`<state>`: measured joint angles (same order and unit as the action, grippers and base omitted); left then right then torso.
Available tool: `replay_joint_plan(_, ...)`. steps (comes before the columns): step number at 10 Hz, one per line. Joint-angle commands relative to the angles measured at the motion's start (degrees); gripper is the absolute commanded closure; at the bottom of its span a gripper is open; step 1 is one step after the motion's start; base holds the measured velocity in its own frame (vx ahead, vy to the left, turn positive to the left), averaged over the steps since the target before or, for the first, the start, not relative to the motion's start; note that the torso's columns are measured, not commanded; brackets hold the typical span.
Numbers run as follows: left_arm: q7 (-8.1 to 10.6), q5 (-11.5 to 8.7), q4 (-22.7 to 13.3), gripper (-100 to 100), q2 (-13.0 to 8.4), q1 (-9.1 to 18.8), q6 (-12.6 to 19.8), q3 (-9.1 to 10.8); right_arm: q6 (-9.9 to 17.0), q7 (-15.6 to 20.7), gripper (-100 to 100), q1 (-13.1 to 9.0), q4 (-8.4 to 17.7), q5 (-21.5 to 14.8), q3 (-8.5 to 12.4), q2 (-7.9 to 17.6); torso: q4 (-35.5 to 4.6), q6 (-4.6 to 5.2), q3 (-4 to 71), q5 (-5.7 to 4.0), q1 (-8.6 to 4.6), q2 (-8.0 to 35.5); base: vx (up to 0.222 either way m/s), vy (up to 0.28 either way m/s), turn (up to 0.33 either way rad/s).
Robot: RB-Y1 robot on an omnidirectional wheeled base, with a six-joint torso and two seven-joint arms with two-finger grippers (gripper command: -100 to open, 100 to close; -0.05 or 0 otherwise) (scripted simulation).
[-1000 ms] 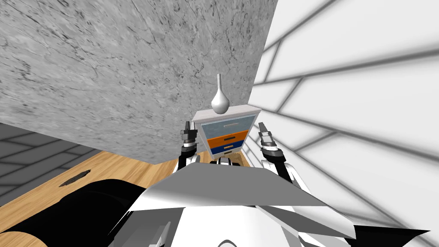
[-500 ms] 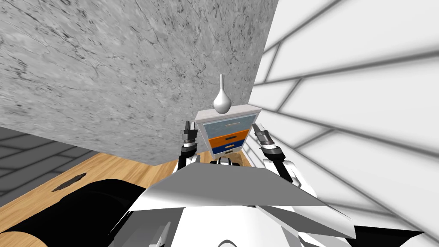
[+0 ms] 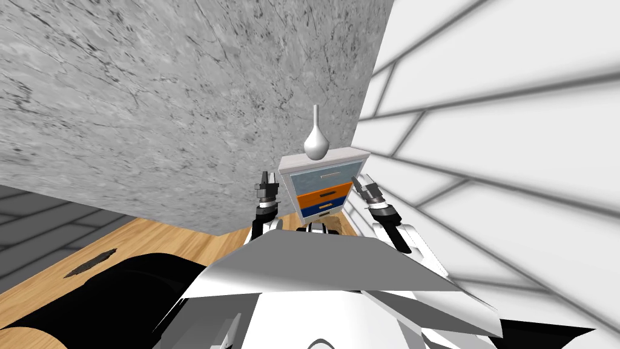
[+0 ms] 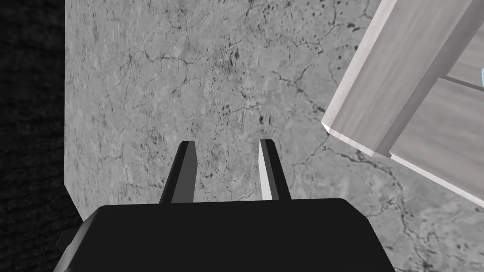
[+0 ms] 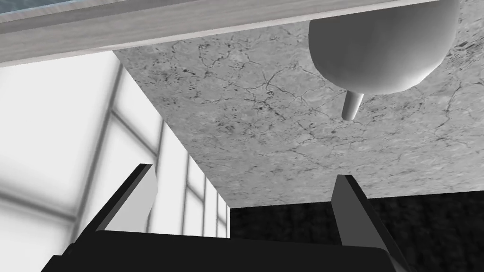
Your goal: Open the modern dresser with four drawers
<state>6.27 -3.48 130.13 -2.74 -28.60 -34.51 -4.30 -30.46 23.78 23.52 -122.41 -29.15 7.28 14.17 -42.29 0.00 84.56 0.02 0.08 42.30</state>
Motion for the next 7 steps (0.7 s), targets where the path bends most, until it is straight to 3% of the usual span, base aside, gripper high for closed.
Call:
replay_joint_plan(1, 0.0, 0.0, 0.0, 0, 0.0, 0.0, 0.0, 0.0, 0.5, 4.3, -100, -1.0, 0.8, -4.3, 0.7, 0.9, 0.0, -0.01, 0.0, -0.02, -0.08, 0.0, -0.022, 0.047, -0.032)
replay_joint_plan(7, 0.0, 0.0, 0.0, 0, 0.0, 0.0, 0.0, 0.0, 1.4, 12.6, -100, -3.2, 2.6, -12.5, 1.6, 2.2, 0.0, 0.0, 0.0, -0.02, -0.09, 0.0, -0.019, 0.046, -0.02)
